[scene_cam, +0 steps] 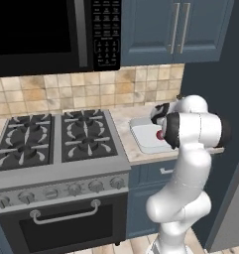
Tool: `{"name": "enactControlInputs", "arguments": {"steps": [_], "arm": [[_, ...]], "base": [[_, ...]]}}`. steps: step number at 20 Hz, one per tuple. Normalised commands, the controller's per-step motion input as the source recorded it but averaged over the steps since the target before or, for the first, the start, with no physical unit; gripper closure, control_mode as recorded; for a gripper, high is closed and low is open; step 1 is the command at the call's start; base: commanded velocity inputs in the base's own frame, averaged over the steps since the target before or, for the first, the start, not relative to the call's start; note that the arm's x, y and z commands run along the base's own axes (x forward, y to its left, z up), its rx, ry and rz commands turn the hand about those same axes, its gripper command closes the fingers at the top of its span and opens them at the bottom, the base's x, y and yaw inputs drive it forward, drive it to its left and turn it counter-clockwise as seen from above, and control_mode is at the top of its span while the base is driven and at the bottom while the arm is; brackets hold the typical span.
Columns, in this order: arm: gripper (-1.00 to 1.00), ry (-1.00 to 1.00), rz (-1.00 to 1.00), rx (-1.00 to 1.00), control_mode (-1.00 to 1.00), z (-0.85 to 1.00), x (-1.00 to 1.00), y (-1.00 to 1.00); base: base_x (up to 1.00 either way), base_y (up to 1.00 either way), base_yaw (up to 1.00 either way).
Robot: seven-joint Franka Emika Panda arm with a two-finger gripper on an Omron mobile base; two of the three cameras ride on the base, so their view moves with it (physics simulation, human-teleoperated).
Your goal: Pick the mango and apple from the fridge and place them inside the tupperware on the counter.
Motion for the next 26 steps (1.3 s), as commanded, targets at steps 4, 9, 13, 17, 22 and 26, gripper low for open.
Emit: {"name": "enactControlInputs", "arguments": {"steps": [4, 9, 13, 17, 22, 26], "arm": [[-1.0, -0.04, -0.05, 0.0, -1.0, 0.86, -0.92, -0.03], [-1.0, -0.03, -0.2, 0.0, -1.0, 1.0, -0.97, 0.0], [-1.0, 0.0, -0.05, 0.02, -1.0, 0.97, -1.0, 0.32], [-1.0, -0.04, -0.04, 0.01, -1.0, 0.69, -1.0, 0.62], [-1.0, -0.28, -0.27, 0.13, -1.0, 0.5, -1.0, 0.69], [-1.0, -0.28, -0.39, 0.3, -1.0, 0.52, -1.0, 0.54]], "base": [[0.0, 0.0, 0.0], [0.0, 0.0, 0.0], [0.0, 0.0, 0.0], [0.0, 0.0, 0.0], [0.0, 0.0, 0.0], [0.0, 0.0, 0.0]]}}
